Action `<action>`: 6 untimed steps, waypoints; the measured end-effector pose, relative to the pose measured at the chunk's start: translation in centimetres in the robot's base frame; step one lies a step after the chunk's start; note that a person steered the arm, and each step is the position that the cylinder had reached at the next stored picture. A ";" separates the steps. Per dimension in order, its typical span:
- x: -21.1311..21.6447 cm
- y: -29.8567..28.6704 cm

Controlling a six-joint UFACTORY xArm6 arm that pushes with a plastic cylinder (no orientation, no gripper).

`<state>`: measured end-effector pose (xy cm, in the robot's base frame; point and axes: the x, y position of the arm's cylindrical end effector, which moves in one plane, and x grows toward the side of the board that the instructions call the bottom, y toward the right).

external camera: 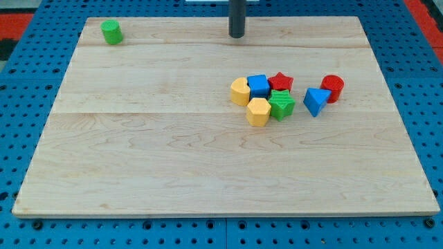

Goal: Push the group of stars towards the bottom side of the board

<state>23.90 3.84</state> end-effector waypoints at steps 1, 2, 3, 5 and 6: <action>2.6 3.3; 6.2 6.2; 11.2 6.2; 17.0 8.0; 17.4 6.0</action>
